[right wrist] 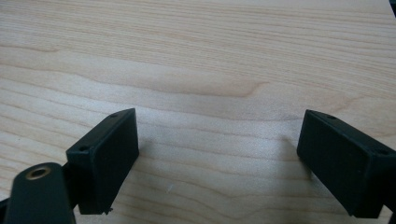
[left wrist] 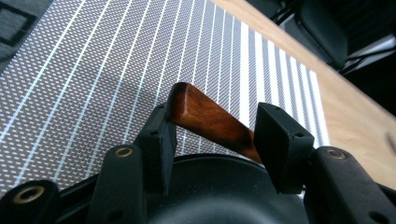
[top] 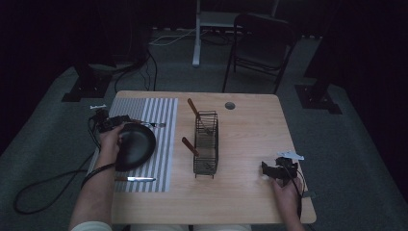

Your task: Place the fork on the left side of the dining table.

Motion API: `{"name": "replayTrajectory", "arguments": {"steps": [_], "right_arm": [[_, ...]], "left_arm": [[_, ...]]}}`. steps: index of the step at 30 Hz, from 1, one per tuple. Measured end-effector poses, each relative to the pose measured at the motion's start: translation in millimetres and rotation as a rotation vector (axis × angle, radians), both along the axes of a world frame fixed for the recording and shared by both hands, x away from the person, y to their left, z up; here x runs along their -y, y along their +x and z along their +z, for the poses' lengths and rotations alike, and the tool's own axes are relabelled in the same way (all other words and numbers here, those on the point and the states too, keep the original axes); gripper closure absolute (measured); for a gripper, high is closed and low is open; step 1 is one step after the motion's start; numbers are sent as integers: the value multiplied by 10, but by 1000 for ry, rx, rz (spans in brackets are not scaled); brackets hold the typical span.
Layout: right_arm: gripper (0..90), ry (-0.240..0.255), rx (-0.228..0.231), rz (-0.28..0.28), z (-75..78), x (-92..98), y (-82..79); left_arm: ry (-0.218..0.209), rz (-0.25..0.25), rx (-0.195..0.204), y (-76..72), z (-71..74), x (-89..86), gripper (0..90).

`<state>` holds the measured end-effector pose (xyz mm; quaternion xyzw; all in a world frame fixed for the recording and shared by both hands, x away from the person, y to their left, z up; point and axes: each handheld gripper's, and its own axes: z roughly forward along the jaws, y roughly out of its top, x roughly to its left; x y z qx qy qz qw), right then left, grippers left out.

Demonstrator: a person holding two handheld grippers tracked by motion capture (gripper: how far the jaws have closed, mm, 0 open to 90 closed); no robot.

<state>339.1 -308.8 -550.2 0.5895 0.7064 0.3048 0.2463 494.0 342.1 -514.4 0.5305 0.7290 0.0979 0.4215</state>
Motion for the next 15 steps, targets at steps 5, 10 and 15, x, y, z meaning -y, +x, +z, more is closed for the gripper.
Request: {"name": "replayTrajectory", "arguments": {"steps": [5,10,15], "right_arm": [[123,0,0,0,0,0,0],[123,0,0,0,0,0,0],[123,0,0,0,0,0,0]], "left_arm": [[41,-2,-4,27,27,31,474],[55,-5,-60,83,18,35,422],[74,-6,-42,79,0,14,396]]}}
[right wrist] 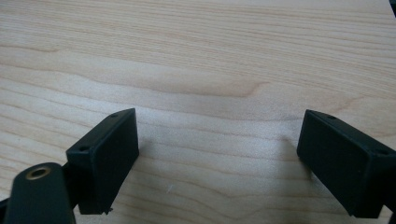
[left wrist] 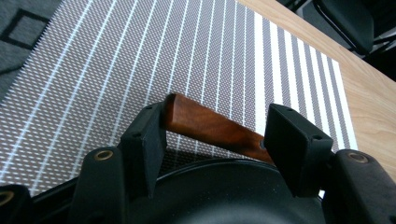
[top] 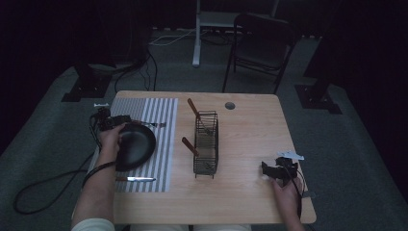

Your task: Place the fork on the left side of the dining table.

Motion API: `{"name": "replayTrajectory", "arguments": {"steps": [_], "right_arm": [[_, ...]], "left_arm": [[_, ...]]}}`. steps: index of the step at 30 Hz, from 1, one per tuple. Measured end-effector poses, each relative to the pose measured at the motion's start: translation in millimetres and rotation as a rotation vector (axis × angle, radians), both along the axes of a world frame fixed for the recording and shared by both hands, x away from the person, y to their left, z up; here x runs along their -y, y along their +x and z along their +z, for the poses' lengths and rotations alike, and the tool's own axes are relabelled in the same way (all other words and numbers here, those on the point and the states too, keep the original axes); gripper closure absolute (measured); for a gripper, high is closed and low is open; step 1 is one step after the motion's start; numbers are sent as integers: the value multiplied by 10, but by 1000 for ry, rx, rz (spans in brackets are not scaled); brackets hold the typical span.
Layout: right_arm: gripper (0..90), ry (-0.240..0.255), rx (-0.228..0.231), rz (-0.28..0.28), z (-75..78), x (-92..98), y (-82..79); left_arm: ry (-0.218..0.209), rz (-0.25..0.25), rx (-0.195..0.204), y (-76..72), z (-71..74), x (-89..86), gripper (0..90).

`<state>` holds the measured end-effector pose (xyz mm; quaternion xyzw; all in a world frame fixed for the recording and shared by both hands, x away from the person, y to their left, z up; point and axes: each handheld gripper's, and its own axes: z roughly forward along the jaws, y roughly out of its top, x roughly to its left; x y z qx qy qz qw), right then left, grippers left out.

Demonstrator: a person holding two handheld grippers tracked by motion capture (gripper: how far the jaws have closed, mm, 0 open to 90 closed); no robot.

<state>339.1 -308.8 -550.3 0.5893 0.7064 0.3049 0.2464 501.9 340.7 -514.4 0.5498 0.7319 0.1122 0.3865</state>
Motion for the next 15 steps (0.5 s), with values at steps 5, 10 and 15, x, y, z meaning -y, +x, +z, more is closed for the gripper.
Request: {"name": "replayTrajectory", "arguments": {"steps": [5,10,15], "right_arm": [[123,0,0,0,0,0,0],[123,0,0,0,0,0,0],[123,0,0,0,0,0,0]], "left_arm": [[15,22,-11,11,2,-16,324],[24,62,1,10,18,-37,189],[81,37,32,-17,63,12,189]]}}
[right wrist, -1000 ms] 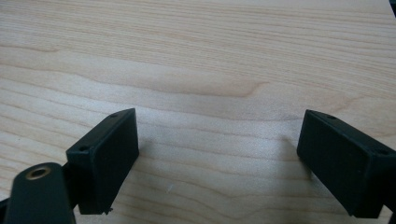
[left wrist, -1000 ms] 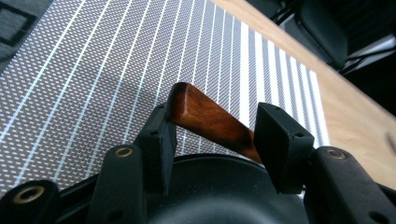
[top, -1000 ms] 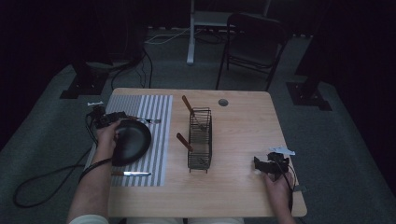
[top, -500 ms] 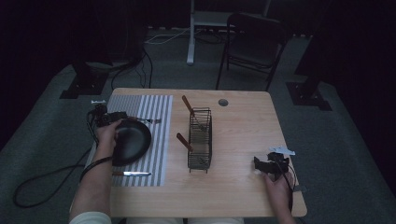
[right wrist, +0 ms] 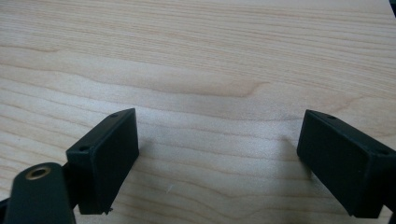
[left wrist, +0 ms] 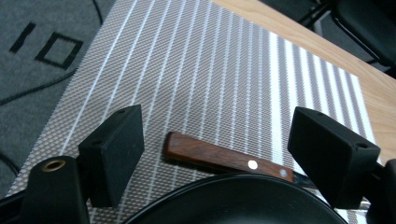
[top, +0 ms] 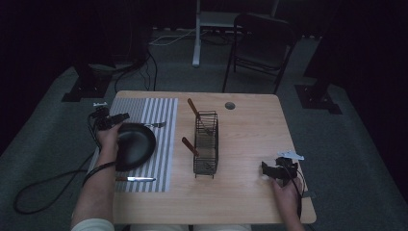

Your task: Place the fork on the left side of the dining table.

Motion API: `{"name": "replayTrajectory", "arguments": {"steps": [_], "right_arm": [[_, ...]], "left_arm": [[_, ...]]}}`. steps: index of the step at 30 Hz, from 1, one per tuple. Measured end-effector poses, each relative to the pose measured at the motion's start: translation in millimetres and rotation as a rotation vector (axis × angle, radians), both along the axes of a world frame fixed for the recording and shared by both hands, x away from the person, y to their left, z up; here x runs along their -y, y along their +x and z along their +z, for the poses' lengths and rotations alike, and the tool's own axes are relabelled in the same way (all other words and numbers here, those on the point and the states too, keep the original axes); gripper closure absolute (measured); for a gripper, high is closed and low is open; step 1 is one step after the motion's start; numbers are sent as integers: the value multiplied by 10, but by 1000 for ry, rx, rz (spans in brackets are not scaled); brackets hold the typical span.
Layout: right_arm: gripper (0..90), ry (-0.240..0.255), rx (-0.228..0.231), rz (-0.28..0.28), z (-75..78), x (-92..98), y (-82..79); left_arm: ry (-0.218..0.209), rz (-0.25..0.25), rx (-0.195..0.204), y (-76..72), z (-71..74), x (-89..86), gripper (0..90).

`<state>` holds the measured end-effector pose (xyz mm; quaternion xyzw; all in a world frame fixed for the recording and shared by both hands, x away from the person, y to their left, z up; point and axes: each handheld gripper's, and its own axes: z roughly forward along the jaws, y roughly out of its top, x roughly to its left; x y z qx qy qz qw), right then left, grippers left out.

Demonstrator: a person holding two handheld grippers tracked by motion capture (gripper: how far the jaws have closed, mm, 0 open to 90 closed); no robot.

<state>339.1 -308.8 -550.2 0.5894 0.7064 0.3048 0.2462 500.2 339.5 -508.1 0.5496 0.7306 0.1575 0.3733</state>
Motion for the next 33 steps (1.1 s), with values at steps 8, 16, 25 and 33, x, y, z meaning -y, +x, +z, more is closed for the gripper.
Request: {"name": "replayTrajectory", "arguments": {"steps": [8,16,25,33], "right_arm": [[123,0,0,0,0,0,0],[123,0,0,0,0,0,0],[123,0,0,0,0,1,0],[123,0,0,0,0,0,0]], "left_arm": [[92,-58,-29,-96,10,142,188],[145,-131,-6,-261,66,252,188],[175,-161,-6,-394,51,261,188],[189,-153,20,-505,91,268,189]]}}
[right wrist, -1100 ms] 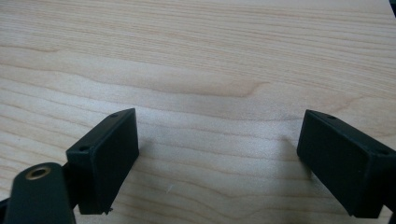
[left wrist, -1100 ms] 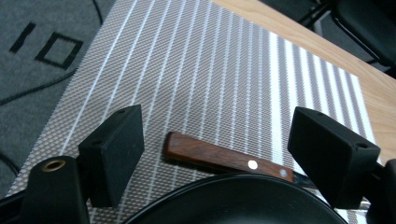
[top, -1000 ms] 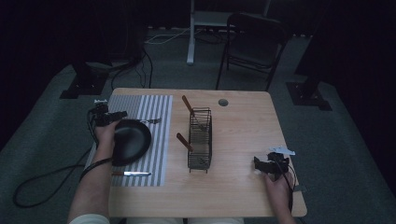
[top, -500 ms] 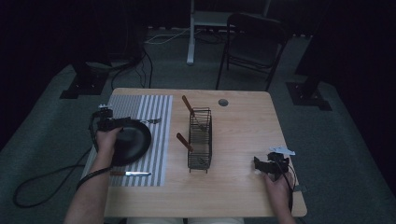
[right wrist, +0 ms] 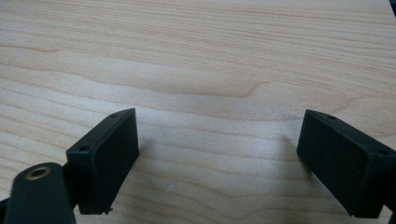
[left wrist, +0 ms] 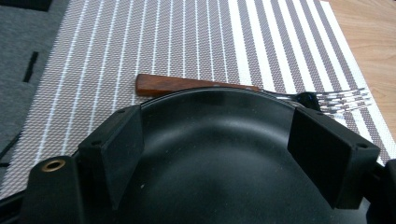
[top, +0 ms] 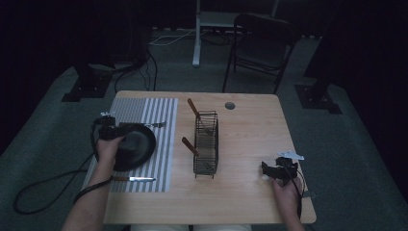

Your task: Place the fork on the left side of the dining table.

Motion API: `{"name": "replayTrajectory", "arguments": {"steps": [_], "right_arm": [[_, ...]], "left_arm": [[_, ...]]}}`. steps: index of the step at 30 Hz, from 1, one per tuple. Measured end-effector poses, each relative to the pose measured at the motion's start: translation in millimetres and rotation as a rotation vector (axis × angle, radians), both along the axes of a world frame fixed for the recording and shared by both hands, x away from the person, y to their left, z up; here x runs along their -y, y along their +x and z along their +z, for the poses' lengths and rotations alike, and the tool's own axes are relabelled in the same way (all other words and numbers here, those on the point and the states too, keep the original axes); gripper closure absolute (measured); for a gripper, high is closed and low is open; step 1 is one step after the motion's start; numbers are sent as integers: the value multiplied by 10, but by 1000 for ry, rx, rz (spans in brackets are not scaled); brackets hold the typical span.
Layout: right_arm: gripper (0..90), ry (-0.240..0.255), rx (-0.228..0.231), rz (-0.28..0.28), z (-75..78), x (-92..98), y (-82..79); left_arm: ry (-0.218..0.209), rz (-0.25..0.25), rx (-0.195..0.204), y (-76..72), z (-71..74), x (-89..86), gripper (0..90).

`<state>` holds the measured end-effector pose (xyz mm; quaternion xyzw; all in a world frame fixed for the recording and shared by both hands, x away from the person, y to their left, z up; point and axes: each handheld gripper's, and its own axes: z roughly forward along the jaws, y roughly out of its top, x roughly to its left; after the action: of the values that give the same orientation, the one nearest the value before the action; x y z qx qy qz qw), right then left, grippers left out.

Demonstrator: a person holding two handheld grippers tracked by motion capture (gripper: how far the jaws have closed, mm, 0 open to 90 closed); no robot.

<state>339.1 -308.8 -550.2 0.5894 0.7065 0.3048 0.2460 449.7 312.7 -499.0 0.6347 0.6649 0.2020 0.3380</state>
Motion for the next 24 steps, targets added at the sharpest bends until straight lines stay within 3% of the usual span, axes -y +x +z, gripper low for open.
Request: {"name": "replayTrajectory", "arguments": {"steps": [4,24], "right_arm": [[123,0,0,0,0,0,0],[123,0,0,0,0,0,0]], "left_arm": [[-2,-9,25,-86,38,-8,188],[8,-109,57,-451,71,-39,189]]}}
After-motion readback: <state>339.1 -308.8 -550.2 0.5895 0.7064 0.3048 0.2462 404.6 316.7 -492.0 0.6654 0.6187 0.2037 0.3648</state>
